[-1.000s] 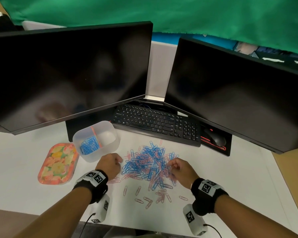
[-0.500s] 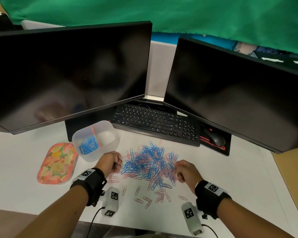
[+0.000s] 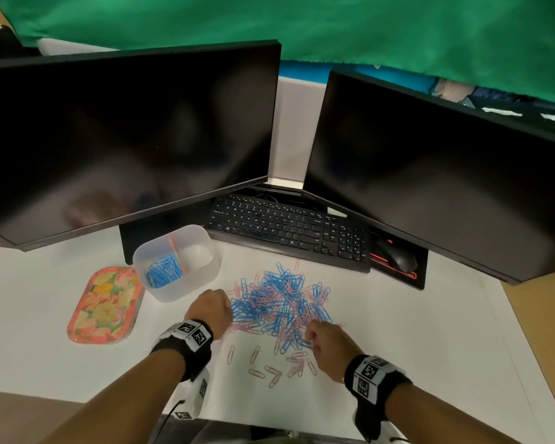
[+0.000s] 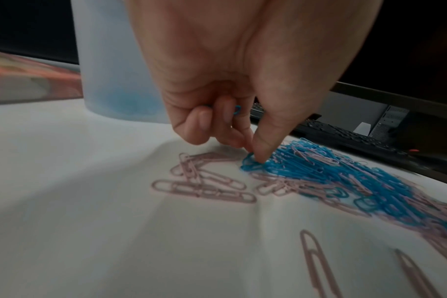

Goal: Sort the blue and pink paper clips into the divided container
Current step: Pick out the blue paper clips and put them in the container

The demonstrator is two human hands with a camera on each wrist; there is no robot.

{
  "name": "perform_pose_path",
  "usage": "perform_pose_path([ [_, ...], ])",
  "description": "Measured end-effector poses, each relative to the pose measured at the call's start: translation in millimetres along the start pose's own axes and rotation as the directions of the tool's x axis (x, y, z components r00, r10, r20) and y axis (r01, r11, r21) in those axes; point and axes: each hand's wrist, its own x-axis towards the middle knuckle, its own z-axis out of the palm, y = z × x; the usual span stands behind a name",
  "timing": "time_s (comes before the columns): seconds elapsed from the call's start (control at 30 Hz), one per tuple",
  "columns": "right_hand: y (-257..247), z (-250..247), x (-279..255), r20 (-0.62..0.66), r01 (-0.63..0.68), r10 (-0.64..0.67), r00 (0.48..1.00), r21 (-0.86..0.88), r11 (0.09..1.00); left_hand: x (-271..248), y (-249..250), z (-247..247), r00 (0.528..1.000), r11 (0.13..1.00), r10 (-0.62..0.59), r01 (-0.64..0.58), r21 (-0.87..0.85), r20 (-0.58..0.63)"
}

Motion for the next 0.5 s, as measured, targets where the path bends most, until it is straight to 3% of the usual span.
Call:
perform_pose_path([
  [0.13,6,3,-3,0.023,-0.02,0.02,1.0,-0.009,1.0,-2,1,-5,1.0,1.0,0.02,-0.02,-0.008,0.004],
  [0.27,10,2,-7,0.021,-0.026,0.025,0.999,0.026,0.999,-7,1,-11,0.999,0.986,0.028,-0.032,-0.165,-0.025],
  [0.5,16,-8,-4,-0.03,-0.073,0.082,0.996,0.244,0.967,-5,-2,-11,0.996,0.911,0.056,-0.02,-0.412,0.075],
])
